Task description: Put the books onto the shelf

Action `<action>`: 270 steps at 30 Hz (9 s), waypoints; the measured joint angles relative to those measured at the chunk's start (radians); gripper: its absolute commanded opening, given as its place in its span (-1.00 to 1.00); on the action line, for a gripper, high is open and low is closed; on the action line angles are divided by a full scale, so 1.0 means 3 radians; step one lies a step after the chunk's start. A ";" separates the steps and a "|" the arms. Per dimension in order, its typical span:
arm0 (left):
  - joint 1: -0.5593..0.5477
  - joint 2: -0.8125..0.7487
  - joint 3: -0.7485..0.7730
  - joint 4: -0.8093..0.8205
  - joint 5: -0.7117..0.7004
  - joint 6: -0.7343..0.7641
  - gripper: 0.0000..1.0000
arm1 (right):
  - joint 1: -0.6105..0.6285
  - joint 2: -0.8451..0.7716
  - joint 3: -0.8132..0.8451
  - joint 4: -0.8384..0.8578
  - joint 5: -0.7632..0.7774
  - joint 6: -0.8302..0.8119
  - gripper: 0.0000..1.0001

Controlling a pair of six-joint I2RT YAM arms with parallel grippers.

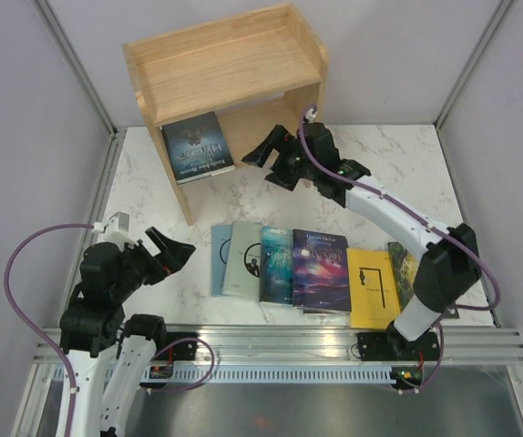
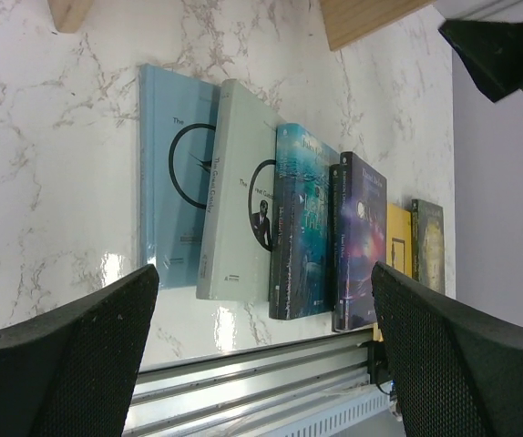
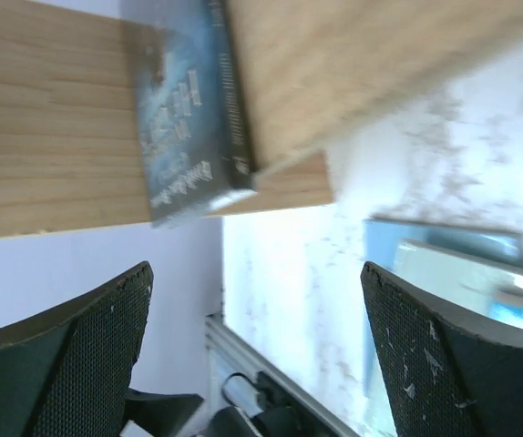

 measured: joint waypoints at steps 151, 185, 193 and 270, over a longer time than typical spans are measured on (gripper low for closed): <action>-0.2140 0.0381 0.0511 0.0755 -0.1607 -0.0949 1.00 | 0.0511 -0.2687 -0.2174 0.1132 -0.0122 0.0688 -1.00; -0.2141 -0.0538 0.0783 -0.0806 -0.2431 -0.0771 1.00 | 0.0112 0.0849 0.2284 0.0380 -0.0810 0.0975 0.90; -0.2179 -0.0539 0.0758 -0.0866 -0.2544 -0.0771 1.00 | 0.0046 0.0364 0.1348 0.0559 -0.0877 0.0985 0.96; -0.2233 0.0896 -0.0476 0.0662 -0.1799 -0.0492 1.00 | -0.0350 -0.2266 -0.1553 -0.0140 -0.0387 -0.0095 0.96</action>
